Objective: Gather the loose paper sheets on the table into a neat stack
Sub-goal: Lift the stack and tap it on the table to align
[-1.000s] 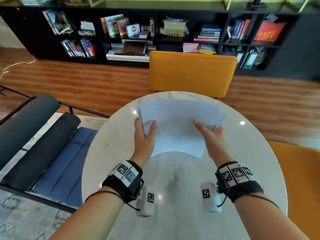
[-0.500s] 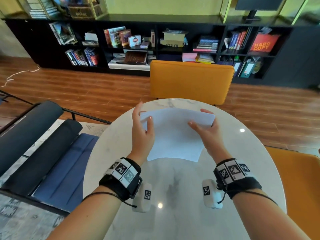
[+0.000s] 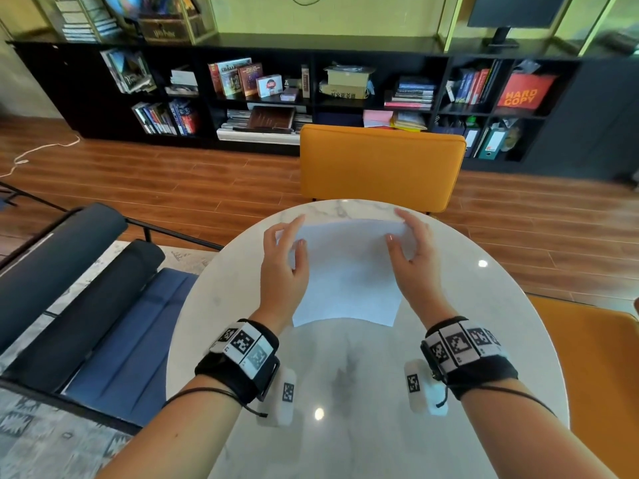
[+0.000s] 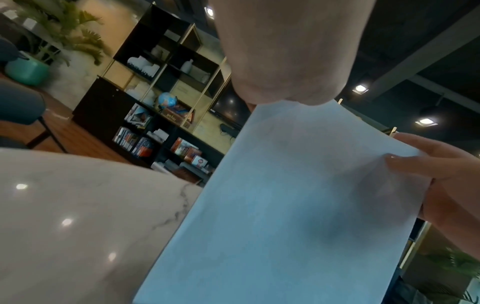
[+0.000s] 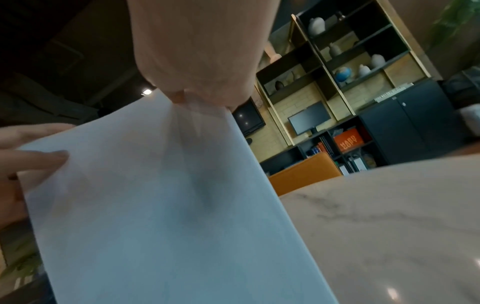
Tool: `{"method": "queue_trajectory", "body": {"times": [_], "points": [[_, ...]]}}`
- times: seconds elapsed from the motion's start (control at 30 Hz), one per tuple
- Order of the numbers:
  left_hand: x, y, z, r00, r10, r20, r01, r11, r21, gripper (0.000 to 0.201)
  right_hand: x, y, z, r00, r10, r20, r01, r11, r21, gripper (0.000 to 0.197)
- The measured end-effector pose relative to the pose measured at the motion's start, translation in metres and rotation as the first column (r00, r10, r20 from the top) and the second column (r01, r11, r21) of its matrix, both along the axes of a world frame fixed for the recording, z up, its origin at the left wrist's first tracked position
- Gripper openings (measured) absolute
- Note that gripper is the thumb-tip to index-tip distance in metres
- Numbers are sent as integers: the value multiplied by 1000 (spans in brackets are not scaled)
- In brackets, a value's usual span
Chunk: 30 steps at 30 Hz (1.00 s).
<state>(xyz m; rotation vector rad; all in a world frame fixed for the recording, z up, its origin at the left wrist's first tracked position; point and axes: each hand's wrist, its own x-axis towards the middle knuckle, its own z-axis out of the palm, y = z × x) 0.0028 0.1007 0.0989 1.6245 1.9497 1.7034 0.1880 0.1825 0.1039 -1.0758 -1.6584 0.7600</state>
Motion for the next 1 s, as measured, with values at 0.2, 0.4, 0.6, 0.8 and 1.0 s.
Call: {"method": "queue_trajectory", "body": {"times": [0.2,0.4,0.6,0.8,1.0], "points": [[0,-1,-23,848,-20,530,142,971,-191,43,5,-2,-22,939,-25,-342,-135,890,-436,52],[4,2,-16,818,-43,573,134,984,-118,24,6,-3,-9,891,32,-453,-215,908,-360,18],[10,-6,-39,783,-64,619,204,966,-159,21,10,-12,-45,945,6,-328,-179,848,-499,28],[13,-8,-49,778,-46,627,178,973,-149,20,12,-17,-61,946,-59,-318,-141,809,-571,28],[17,-11,-54,744,-43,667,135,987,-87,15,13,-18,-72,955,-76,-286,-117,791,-601,21]]}}
